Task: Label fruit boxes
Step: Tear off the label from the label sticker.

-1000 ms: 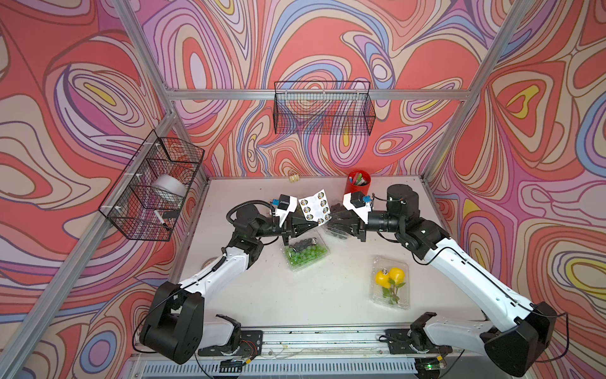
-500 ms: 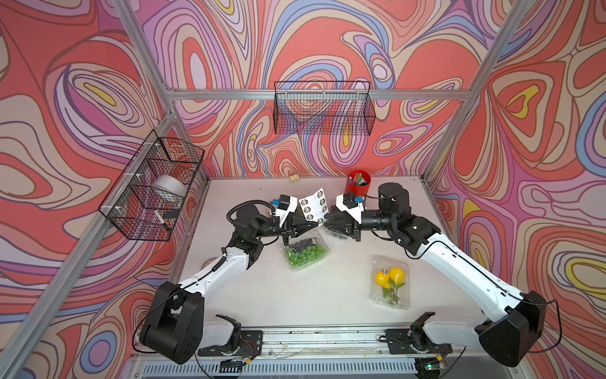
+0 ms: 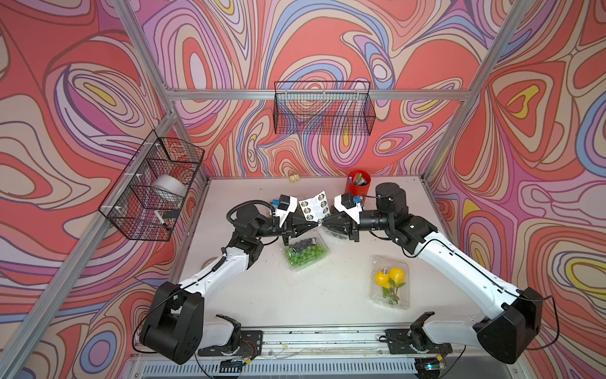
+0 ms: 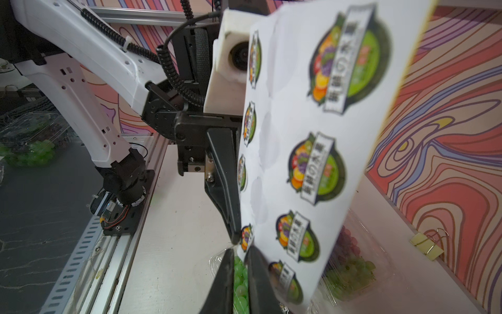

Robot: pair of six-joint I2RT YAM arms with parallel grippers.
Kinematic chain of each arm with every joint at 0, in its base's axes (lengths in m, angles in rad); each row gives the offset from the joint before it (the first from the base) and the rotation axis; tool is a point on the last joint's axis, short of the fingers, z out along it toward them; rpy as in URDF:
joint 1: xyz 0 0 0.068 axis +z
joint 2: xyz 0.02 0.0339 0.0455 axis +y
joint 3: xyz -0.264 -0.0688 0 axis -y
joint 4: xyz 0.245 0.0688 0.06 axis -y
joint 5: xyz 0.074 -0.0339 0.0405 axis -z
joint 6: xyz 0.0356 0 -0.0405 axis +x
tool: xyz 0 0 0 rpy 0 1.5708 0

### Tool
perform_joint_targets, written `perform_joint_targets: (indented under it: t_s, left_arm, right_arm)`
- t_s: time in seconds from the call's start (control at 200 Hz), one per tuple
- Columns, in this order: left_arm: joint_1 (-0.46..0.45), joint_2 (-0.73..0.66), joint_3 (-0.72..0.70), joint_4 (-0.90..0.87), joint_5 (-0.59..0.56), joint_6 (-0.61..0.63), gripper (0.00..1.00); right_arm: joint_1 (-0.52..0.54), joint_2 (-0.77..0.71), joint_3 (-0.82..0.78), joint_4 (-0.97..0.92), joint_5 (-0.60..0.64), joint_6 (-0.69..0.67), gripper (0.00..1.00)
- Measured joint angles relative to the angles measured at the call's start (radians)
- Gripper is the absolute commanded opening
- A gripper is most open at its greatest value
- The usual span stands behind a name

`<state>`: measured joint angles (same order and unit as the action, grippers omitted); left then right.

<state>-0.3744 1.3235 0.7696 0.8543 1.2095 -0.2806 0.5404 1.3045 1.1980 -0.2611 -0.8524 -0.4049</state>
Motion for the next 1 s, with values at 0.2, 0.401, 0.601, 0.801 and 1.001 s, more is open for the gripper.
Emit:
perform_joint_targets:
  t_s: [0.2, 0.401, 0.601, 0.801, 1.001]
  left_arm:
    - [0.0, 0.0, 0.0, -0.005, -0.001, 0.0, 0.0]
    - [0.0, -0.007, 0.0, -0.019, -0.005, 0.0, 0.0]
    - [0.0, -0.007, 0.0, -0.034, -0.007, 0.0, 0.0]
    - [-0.005, -0.007, 0.0, -0.039, -0.007, -0.001, 0.01]
    - [-0.005, -0.007, 0.0, -0.011, -0.006, -0.027, 0.09]
  right_arm:
    - [0.0, 0.0, 0.0, 0.002, 0.008, 0.0, 0.0]
    - [0.0, 0.0, 0.0, 0.0, 0.011, -0.013, 0.0]
    - [0.001, -0.001, 0.0, -0.033, 0.001, -0.047, 0.0]
    - [0.005, -0.001, 0.0, -0.069, -0.003, -0.072, 0.0]
    - [0.005, -0.004, 0.0, -0.065, 0.011, -0.07, 0.0]
